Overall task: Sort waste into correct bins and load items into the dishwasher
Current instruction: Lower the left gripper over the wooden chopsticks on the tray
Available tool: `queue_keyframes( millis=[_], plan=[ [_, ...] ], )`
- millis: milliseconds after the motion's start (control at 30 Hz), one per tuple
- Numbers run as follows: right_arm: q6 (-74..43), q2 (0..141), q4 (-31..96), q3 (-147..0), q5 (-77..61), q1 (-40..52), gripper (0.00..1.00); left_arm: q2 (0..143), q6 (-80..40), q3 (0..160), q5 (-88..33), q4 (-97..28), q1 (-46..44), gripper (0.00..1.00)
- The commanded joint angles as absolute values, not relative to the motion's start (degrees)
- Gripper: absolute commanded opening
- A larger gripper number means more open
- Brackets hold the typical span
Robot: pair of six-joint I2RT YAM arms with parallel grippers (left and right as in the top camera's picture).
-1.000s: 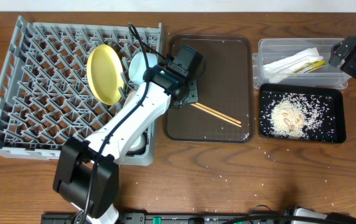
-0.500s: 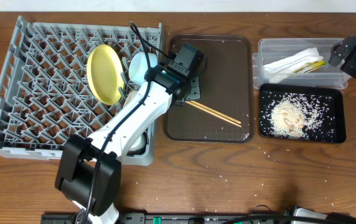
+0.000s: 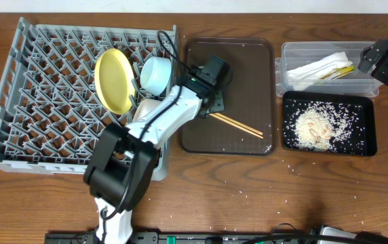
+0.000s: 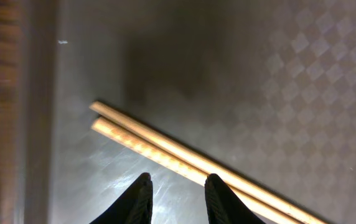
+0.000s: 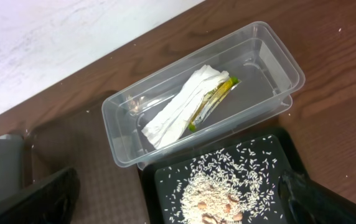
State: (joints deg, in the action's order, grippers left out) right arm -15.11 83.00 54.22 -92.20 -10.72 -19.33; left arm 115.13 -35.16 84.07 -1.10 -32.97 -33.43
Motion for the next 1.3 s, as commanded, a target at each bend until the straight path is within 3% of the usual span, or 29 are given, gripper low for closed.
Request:
queue_keyframes(
  millis=[0, 1267],
  plan=[
    [-15.8, 82.9, 54.3, -92.9, -11.0, -19.4, 0.99, 117.2, -36.3, 83.9, -0.3, -31.6, -34.6, 0.3],
    [-15.8, 82.9, 54.3, -92.9, -10.9, -19.4, 0.99, 119.9, -35.6, 83.9, 5.2, -28.8, -37.2, 0.31]
  ],
)
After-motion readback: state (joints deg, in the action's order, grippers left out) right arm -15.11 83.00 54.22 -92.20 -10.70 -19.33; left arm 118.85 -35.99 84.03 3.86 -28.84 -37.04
